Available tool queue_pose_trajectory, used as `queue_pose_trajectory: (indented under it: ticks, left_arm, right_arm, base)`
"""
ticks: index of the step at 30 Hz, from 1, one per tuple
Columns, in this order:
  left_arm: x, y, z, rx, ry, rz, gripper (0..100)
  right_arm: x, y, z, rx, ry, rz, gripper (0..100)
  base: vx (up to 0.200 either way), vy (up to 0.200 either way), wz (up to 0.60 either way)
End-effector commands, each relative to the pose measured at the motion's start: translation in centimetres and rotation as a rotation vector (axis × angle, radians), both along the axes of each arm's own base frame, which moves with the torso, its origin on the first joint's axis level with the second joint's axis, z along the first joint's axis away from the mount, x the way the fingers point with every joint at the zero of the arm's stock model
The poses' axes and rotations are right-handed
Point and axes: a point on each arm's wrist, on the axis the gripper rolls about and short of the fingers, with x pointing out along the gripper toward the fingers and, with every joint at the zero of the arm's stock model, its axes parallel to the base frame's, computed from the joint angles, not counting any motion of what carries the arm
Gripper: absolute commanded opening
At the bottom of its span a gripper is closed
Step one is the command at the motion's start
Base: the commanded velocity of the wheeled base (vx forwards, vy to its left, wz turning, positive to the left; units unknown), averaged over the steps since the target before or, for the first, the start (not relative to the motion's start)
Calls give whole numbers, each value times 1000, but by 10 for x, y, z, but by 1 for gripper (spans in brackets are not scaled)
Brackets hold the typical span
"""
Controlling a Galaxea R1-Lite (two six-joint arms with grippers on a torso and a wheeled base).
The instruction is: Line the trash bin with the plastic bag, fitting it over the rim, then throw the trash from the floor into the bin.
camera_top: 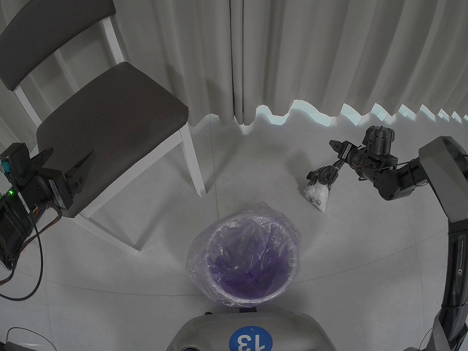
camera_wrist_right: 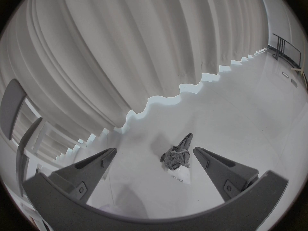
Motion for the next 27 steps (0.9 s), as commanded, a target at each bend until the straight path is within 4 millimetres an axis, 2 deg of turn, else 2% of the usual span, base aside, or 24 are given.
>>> queue_pose_trajectory:
  ticks: [1, 10, 19, 27]
  left_arm:
    - [3, -2, -2, 3, 9, -4, 100]
    - [7, -3, -4, 8, 24, -5, 100]
    - [8, -4, -5, 37, 25, -4, 100]
    - [8, -5, -6, 53, 28, -11, 100]
  right_arm:
    - [15, -7, -29, 6, 12, -33, 100]
    - [34, -14, -40, -5, -22, -117, 100]
    - [48, -12, -64, 18, -17, -144, 100]
    - [59, -1, -95, 82, 31, -148, 100]
  base:
    - [0, 0, 0]
    - [0, 0, 0]
    - [0, 0, 0]
    - [0, 0, 0]
